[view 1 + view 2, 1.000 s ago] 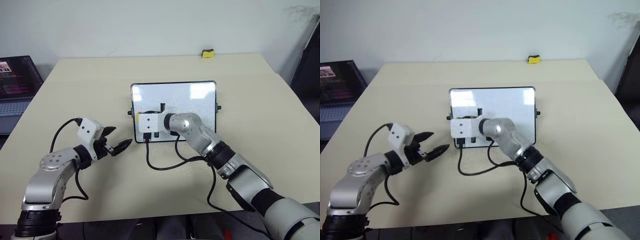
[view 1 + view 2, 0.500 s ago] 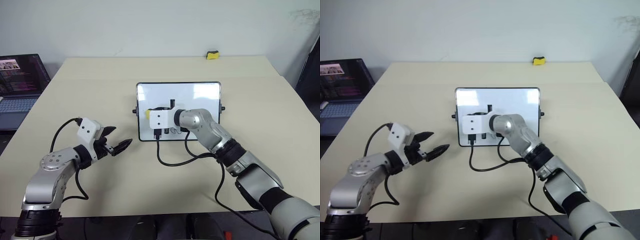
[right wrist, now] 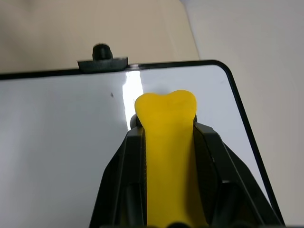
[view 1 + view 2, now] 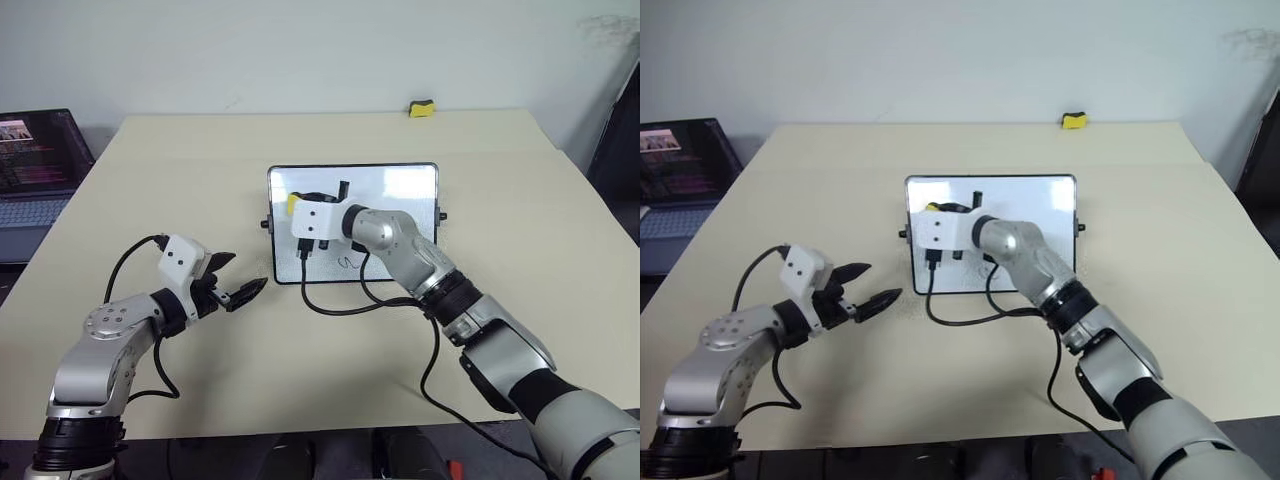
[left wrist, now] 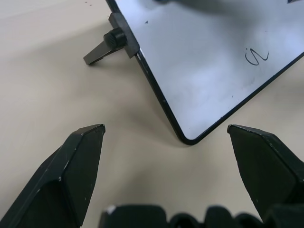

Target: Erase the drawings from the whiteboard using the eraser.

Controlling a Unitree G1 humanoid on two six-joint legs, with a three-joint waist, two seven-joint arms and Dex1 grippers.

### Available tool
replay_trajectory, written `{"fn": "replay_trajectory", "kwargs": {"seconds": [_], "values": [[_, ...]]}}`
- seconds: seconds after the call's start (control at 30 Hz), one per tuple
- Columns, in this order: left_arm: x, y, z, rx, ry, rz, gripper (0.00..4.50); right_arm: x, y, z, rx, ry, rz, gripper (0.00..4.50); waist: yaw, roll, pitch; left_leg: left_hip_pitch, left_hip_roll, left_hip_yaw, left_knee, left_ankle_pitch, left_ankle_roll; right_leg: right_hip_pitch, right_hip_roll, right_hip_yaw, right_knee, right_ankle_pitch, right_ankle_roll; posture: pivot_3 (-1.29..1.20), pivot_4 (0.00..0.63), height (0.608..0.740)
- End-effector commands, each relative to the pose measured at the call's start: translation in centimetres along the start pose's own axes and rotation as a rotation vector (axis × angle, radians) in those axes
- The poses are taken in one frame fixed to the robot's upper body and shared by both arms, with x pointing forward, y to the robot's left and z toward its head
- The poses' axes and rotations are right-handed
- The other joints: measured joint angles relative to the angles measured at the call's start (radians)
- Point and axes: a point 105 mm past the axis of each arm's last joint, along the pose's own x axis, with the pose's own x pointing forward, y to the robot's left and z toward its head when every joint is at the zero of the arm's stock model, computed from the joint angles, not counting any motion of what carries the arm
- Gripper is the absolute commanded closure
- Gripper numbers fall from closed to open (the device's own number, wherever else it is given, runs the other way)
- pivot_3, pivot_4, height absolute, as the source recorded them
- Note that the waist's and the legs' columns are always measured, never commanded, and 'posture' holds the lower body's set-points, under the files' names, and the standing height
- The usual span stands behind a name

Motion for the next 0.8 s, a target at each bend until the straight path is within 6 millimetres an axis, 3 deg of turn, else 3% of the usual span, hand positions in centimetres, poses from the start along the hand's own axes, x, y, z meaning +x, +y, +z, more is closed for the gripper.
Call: {"fn": "replay_trajectory", "kwargs": {"seconds": [0.03,0.13,0.27,0.43,0.6,0.8], "values": [[0.0,-0.3,0.9,0.025,-0.029,-0.01,0.0,0.3,1.7,0.9,-0.003,-0.023,0.102,3.51,-0.004,0.0,0.0,0.0,0.0,0.0,0.0,0.0,0.0,0.0,0.0,0.0,0.0,0.0,0.0,0.0,0.15,0.74],[0.0,-0.3,0.9,0.024,-0.029,-0.009,0.0,0.0,3.1,0.3,0.009,-0.005,0.168,3.51,-0.005,0.0,0.0,0.0,0.0,0.0,0.0,0.0,0.001,0.0,0.0,0.0,0.0,0.0,0.0,0.0,0.15,0.74],[0.0,-0.3,0.8,0.022,-0.028,-0.008,0.0,-0.1,2.4,0.3,0.01,-0.01,0.133,3.51,-0.004,0.0,0.0,0.0,0.0,0.0,0.0,-0.001,0.002,0.0,0.0,0.0,0.001,0.0,0.0,0.0,0.15,0.74],[0.1,-0.3,1.2,0.027,-0.043,-0.011,0.0,-0.9,-2.5,1.5,0.068,-0.084,-0.102,3.51,-0.003,0.0,0.0,0.0,0.0,-0.001,0.0,-0.001,0.001,0.0,0.0,0.0,0.001,0.0,0.0,0.0,0.15,0.74],[0.2,-0.9,2.5,0.043,-0.087,-0.058,0.0,-4.4,-4.0,1.7,0.407,-0.213,-0.173,3.51,-0.001,0.0,0.0,-0.001,0.0,-0.001,0.0,0.0,0.0,0.0,0.0,0.0,-0.001,0.0,0.0,0.0,0.15,0.74],[0.1,-3.2,4.7,0.085,-0.143,-0.208,0.0,-10.6,-1.9,0.6,0.632,-0.299,-0.169,3.51,0.004,0.0,0.0,-0.002,0.001,0.0,-0.001,-0.001,0.002,0.0,-0.001,0.0,-0.002,0.0,0.0,0.0,0.15,0.74]]}}
